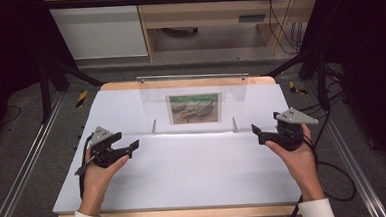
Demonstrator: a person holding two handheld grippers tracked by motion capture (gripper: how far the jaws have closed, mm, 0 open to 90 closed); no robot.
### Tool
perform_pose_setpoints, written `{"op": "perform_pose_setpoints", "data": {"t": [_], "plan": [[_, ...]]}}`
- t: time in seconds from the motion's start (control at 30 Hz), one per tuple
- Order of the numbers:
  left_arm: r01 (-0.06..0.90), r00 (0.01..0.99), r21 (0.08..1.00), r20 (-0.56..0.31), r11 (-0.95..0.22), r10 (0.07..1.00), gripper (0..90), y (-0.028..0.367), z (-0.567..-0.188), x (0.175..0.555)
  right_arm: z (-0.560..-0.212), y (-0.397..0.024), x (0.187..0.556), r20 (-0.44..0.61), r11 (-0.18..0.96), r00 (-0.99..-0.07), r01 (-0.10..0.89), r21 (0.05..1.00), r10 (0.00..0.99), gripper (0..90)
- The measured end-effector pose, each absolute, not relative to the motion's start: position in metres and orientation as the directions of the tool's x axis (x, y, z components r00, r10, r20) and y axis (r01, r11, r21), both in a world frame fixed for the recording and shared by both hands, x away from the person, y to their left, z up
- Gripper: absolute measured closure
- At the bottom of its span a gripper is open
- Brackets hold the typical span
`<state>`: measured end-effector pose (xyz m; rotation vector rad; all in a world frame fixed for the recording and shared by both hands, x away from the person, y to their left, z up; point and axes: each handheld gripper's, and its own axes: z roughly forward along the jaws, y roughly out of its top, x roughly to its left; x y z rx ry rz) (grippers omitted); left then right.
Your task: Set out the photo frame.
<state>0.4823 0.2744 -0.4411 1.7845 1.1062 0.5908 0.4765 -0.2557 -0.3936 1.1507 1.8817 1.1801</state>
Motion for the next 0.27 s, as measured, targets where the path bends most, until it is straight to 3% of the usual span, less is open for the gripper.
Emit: {"op": "perform_pose_setpoints", "data": {"t": [0.07,0.27], "plan": [[0.434,0.47,0.885,-0.064,-0.167,0.88,9.9,0.28,-0.448,0.479,-0.41,-0.257,0.468,-0.042,0.205,-0.4,0.373,0.905,0.916,11.2],[0.396,0.476,0.898,-0.023,-0.191,0.879,6.6,0.291,-0.461,0.471,-0.439,-0.259,0.453,0.011,0.154,-0.363,0.423,0.893,0.932,10.0]]}}
